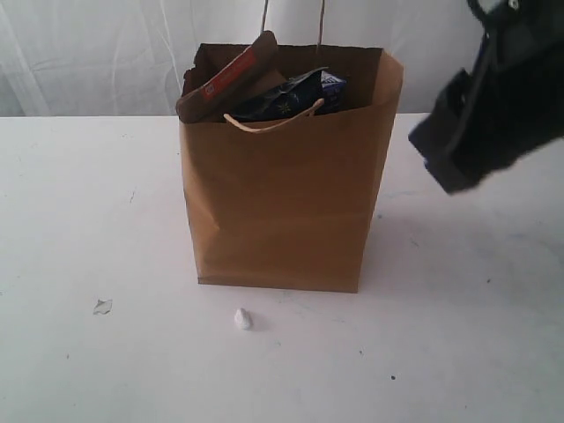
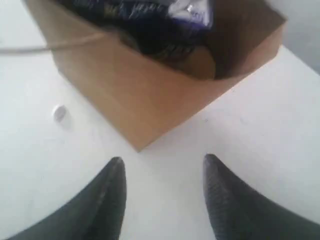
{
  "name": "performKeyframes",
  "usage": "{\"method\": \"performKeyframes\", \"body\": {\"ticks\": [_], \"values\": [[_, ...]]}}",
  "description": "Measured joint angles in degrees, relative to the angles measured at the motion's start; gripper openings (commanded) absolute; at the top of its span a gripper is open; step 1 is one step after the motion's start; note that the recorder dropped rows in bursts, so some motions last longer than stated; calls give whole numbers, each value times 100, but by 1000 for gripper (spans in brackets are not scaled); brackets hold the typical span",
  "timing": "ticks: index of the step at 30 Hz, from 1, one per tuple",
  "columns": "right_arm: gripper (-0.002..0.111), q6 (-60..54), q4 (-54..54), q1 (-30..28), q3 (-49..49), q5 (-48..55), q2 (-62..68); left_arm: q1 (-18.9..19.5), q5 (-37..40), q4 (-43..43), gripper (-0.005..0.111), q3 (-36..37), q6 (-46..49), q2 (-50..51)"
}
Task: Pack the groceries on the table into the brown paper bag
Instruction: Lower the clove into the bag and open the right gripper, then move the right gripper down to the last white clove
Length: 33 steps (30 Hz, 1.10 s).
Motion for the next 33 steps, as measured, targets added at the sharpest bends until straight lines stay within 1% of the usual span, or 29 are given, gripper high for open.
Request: {"method": "performKeyframes", "body": {"ticks": [6, 12, 17, 20, 25, 29, 31, 33], "values": [[45, -257, 135, 415, 599, 944, -188, 0, 0, 0, 0, 0, 0, 0], [45, -567, 713, 723, 1245, 951, 25, 0, 0, 0, 0, 0, 0, 0], [45, -610, 1191, 963, 1491, 409, 594, 0, 0, 0, 0, 0, 0, 0], [45, -508, 1316, 1074, 1503, -129, 1069, 0, 0, 0, 0, 0, 0, 0], [46, -106, 1380, 1196, 1503, -1042, 1986, 0, 0, 0, 0, 0, 0, 0], [46, 336, 1488, 1232, 1490, -1584, 2600, 0, 0, 0, 0, 0, 0, 0], [48, 500, 1562, 1231, 1438, -1815, 2871, 0, 0, 0, 0, 0, 0, 0], [54, 619, 1618, 1231, 1353, -2004, 3095, 0, 0, 0, 0, 0, 0, 0]]}}
